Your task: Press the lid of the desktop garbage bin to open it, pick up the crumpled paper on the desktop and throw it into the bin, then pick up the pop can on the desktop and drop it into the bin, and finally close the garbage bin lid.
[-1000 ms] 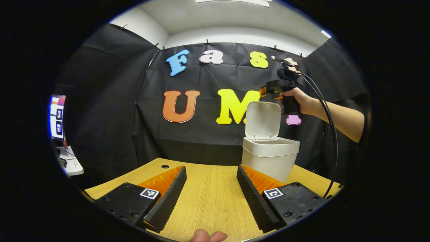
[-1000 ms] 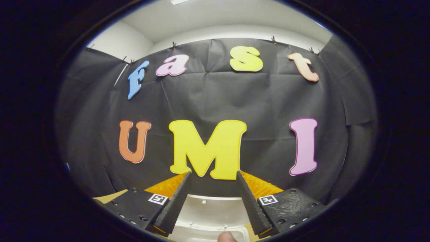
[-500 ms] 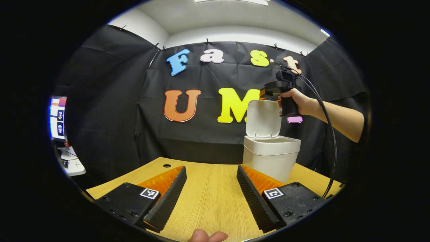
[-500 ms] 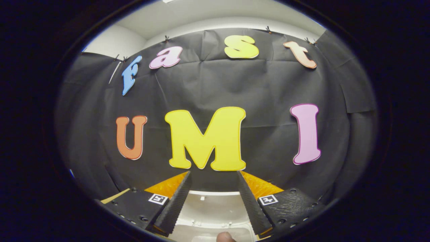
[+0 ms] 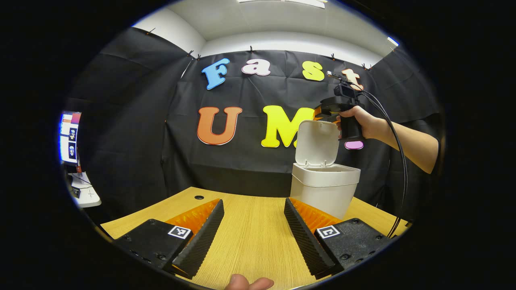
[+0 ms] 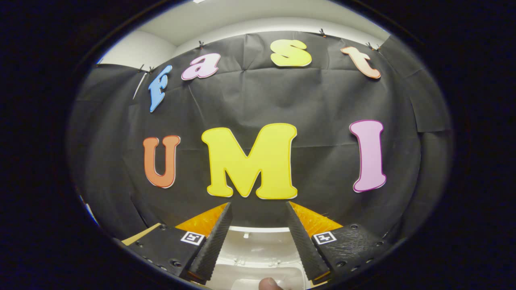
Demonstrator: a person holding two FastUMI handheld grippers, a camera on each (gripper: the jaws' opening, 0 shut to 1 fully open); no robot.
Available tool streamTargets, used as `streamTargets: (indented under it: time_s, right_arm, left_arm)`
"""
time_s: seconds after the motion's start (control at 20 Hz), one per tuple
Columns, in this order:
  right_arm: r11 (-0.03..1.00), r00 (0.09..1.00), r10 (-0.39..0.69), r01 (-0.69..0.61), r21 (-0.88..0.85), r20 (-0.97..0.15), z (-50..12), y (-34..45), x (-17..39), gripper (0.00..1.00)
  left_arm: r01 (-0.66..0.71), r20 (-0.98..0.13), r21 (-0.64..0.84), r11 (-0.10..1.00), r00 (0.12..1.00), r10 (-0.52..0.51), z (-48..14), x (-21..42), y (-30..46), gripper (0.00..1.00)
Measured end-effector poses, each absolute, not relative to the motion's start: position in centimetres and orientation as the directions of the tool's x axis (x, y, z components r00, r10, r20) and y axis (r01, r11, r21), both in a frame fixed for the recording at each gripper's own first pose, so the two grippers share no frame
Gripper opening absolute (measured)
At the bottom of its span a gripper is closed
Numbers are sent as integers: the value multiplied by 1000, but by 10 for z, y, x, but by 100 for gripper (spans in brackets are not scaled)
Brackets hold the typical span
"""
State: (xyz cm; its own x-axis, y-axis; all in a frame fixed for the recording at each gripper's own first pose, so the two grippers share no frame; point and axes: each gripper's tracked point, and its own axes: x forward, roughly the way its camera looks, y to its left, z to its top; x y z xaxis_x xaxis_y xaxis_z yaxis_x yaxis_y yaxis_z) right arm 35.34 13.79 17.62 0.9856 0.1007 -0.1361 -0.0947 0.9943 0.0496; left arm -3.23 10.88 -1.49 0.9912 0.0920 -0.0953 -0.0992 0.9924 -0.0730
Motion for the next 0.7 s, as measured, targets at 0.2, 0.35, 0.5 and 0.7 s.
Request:
streamTargets:
  time_s: [0.2,0.35,0.5,0.7]
  right_arm:
    - [994,984,107,-103,34,-143,172,140,330,82]
    - [990,968,137,-129,50,-209,150,143,311,82]
    - [987,945,160,-150,57,-284,115,145,293,81]
    - [988,949,154,-146,50,-277,86,132,276,82]
  left_arm:
    - [-102,-91,-57,993,991,97,-15,-32,107,97]
    - [-97,-97,-62,993,991,90,-15,-34,102,97]
    - [-89,-82,-49,995,993,85,-7,-35,96,97]
    - [-93,-79,-3,996,993,92,-9,-39,92,97]
